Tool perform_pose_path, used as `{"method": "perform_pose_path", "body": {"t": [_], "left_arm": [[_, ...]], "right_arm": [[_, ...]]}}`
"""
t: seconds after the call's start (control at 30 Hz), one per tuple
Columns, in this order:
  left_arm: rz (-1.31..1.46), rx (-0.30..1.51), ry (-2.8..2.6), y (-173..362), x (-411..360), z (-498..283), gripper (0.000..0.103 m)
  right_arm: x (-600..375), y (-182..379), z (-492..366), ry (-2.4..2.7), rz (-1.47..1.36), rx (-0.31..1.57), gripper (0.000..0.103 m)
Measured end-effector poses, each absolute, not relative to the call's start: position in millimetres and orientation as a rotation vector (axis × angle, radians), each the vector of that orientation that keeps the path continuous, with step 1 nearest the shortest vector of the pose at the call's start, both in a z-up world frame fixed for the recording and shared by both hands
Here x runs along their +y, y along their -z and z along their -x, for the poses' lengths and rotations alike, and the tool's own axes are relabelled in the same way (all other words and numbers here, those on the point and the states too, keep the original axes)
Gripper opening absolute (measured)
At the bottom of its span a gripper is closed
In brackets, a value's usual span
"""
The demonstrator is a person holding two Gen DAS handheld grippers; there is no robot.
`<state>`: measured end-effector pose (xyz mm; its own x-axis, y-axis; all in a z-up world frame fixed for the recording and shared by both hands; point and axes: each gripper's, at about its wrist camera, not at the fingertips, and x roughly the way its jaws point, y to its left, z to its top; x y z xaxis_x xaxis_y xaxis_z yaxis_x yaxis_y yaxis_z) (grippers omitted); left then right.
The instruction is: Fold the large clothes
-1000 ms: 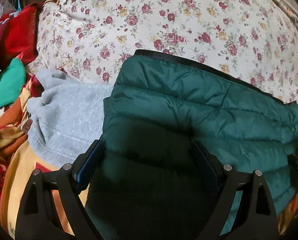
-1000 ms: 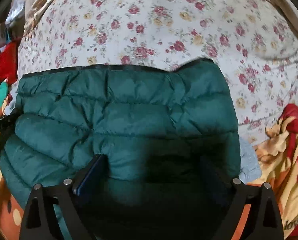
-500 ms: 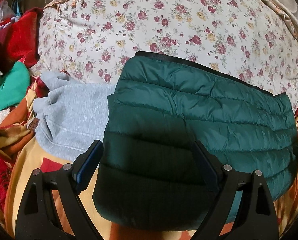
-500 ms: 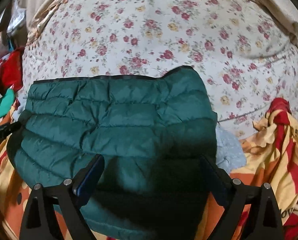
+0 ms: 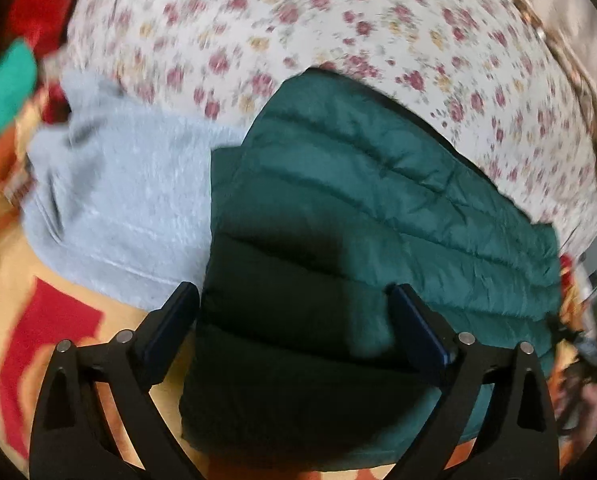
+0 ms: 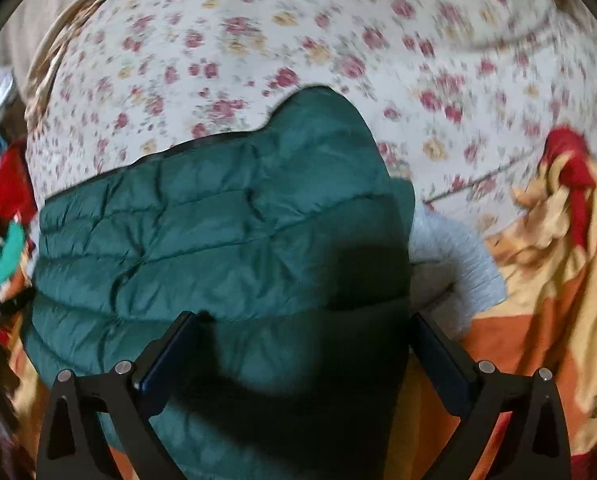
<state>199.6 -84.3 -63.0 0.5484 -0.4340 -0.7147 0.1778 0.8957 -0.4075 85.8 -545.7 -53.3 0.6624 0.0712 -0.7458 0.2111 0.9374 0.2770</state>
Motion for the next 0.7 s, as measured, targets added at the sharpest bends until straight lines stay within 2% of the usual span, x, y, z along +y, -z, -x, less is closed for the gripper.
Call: {"method": "perform_pose_path", "body": {"t": [0.2, 0.57, 0.6, 0.63, 0.67, 0.7], "left_arm": [[0.484, 0.983, 0.432, 88.4, -69.9, -213.1, 0.102], [0.48, 0.966, 0.462, 100.0, -81.1, -221.0, 0.103], [0.459, 0.987, 0.475, 98.3, -85.4, -222.0, 0.1], [0.455, 0.993, 0.491, 97.0, -86.7, -221.9, 0.086], [0.457, 0.989, 0.512, 92.8, -87.4, -219.9, 0.08], [0.449, 0.982, 0.518, 87.4, -87.9, -216.8, 0.07]], "right_arm": [[-553.5, 72.4, -104.9, -0.035, -0.433, 0.876, 0.103], [-557.7, 95.9, -131.5, -0.188, -0.551, 0.919, 0.103], [-556.0, 95.5, -131.1, -0.19, -0.552, 0.913, 0.103], [-554.3, 94.5, -130.3, -0.192, -0.549, 0.908, 0.103], [-551.4, 91.6, -127.5, -0.188, -0.543, 0.895, 0.102], [-549.6, 88.1, -123.1, -0.182, -0.533, 0.881, 0.093]]}}
